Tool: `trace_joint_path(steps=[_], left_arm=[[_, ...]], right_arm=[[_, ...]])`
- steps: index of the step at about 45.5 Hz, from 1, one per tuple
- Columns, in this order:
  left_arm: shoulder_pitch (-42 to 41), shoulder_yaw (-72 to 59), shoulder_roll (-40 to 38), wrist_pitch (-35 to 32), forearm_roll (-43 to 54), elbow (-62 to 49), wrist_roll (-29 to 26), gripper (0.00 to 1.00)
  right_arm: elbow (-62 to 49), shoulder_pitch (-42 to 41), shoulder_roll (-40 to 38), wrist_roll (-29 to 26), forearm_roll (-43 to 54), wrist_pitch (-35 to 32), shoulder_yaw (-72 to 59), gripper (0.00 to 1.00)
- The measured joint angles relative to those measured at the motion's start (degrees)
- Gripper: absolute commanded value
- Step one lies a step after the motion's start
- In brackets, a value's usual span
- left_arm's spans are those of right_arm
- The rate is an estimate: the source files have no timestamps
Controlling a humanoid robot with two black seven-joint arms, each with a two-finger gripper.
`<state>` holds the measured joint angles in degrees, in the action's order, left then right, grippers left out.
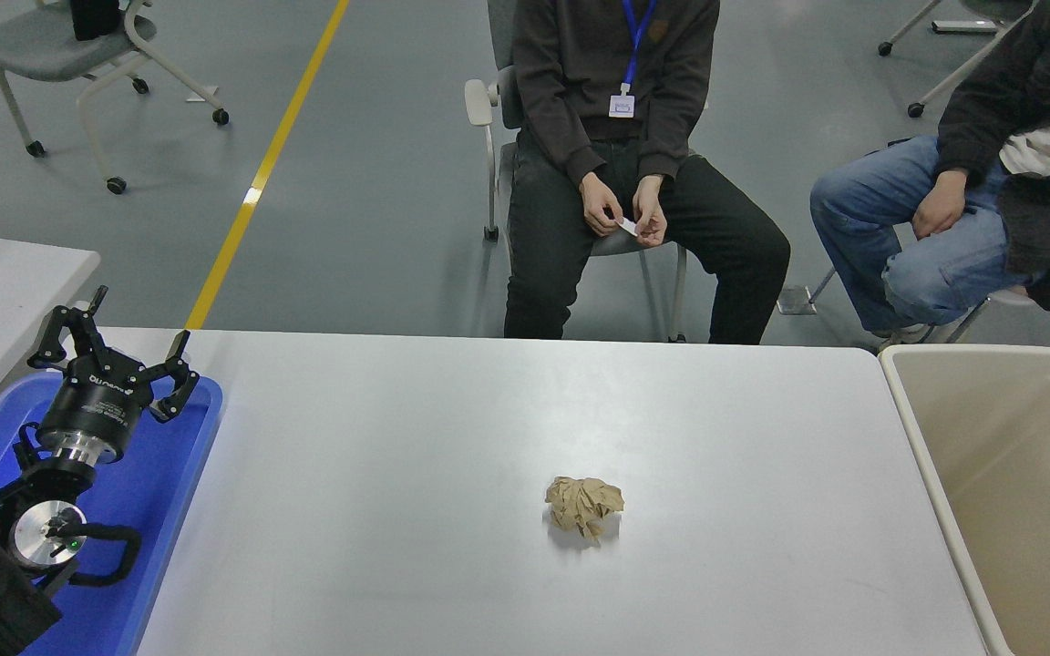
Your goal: Clean the table surface
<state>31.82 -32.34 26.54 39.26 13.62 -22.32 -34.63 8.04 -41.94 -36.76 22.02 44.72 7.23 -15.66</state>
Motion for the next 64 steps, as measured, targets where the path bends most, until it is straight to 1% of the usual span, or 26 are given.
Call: trace_joint_path(steps=[15, 28, 37, 41, 45, 49, 57, 64], left_arm=[[0.0, 0.0, 0.0, 0.0, 0.0, 0.0, 0.0, 1.00], [0.0, 0.0, 0.0, 0.0, 0.0, 0.0, 0.0, 1.00], [0.0, 0.0, 0.0, 0.0, 0.0, 0.0, 0.0, 1.00], [0.0, 0.0, 0.0, 0.0, 0.0, 0.0, 0.0, 1.00], [0.0, 0.0, 0.0, 0.0, 0.0, 0.0, 0.0, 1.00], [0.0, 0.0, 0.0, 0.0, 0.0, 0.0, 0.0, 1.00], [0.0, 0.0, 0.0, 0.0, 0.0, 0.0, 0.0, 1.00], [0.0, 0.0, 0.0, 0.0, 0.0, 0.0, 0.0, 1.00]], right_arm=[[11.7, -0.4, -1.4, -1.2, -1.7, 3.2, 19.1, 1.00], [23.4, 3.9, -1.3, -1.7, -9.8, 3.0, 38.1, 1.00], [28.6, 7.8, 2.0, -2.8, -14.5, -2.8, 51.4, 1.00], [30.2, 9.7, 4.7, -4.4, -16.9, -5.4, 57.3, 1.00], [31.1, 10.9, 6.6, -5.0, -18.4, -6.9, 60.9, 1.00], [32.7, 12.6, 9.3, -5.6, -20.0, -10.0, 65.9, 1.00], [33.2, 13.8, 12.3, -5.9, -24.0, -13.7, 70.7, 1.00], [33.1, 14.4, 13.7, -5.7, -27.4, -15.3, 72.7, 1.00]])
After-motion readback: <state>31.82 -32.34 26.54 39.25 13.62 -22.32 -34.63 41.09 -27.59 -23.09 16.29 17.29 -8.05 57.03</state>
